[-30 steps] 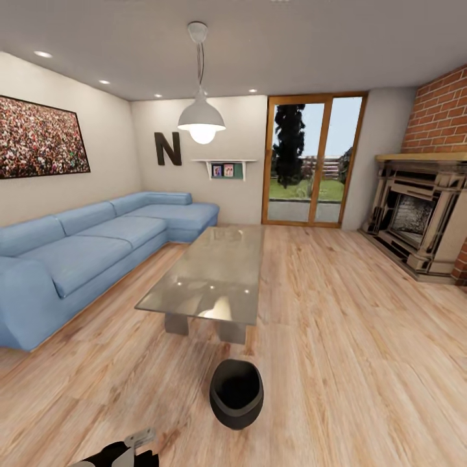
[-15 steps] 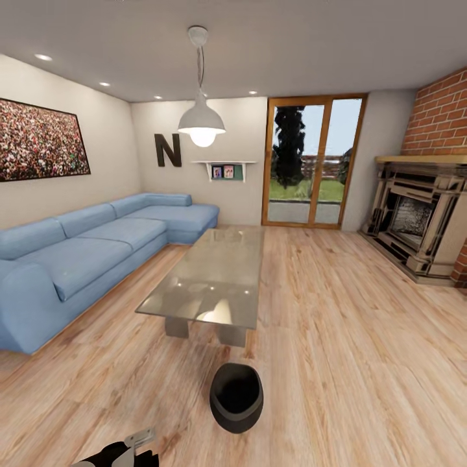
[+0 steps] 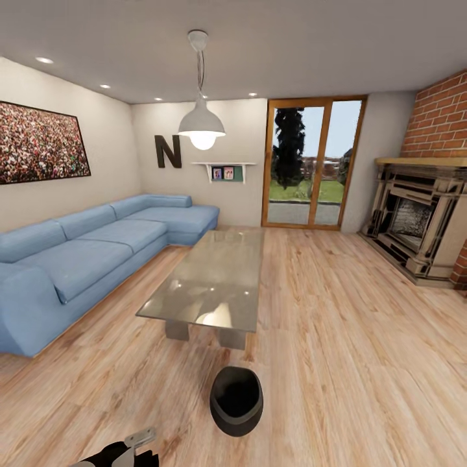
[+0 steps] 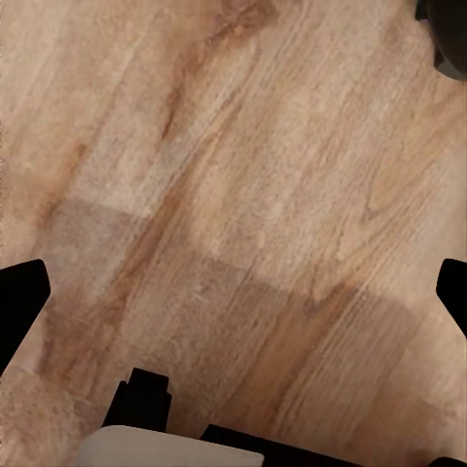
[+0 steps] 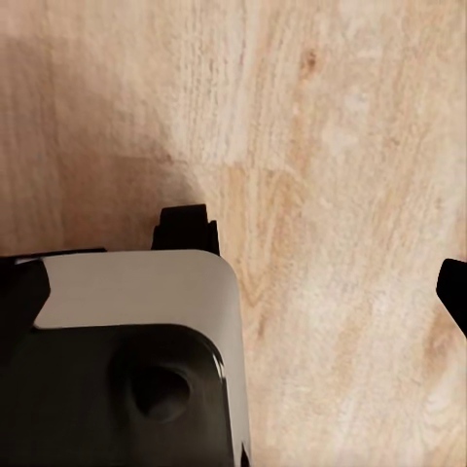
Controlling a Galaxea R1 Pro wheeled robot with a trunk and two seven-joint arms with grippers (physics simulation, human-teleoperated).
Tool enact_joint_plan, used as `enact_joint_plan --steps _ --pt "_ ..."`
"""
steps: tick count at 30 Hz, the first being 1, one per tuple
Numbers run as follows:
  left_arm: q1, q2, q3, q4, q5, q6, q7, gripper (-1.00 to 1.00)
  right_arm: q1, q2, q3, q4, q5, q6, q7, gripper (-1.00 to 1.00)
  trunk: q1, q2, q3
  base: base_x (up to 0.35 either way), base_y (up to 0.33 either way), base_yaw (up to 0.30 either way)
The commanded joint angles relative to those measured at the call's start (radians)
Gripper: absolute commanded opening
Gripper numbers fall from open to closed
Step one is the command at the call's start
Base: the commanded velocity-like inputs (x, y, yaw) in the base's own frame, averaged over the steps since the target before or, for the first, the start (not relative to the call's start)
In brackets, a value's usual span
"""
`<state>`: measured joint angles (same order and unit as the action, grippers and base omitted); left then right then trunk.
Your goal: Place each of the two pumpkins and all three candles from the living room inside a cabinet in the living room (use any cabinet), then make sure every cabinet is closed, and position the cauldron so it is next to a table in the living room.
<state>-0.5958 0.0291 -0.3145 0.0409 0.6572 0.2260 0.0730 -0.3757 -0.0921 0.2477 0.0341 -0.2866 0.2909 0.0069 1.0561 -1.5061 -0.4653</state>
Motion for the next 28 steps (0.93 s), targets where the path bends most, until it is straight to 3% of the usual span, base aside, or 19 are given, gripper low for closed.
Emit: enact_joint_plan --steps 1,14,28 --pt "-0.001 0.0 -0.008 0.0 0.01 0.003 0.002 1.0 -0.001 0.0 0.008 0.001 -0.009 0.002 0.001 1.0 -0.004 0.007 0.002 0.0 0.0 0.0" --pt "-0.001 -0.007 -0.009 0.0 0.01 0.005 -0.002 1.0 -0.001 0.0 0.008 0.001 -0.009 0.002 0.001 1.0 -0.054 0.098 0.043 0.0 0.0 0.0" --pt "-0.001 -0.004 -0.009 -0.001 0.009 0.004 -0.002 1.0 -0.001 0.0 0.008 0.001 -0.009 0.002 0.001 1.0 -0.054 0.098 0.043 0.0 0.0 0.0"
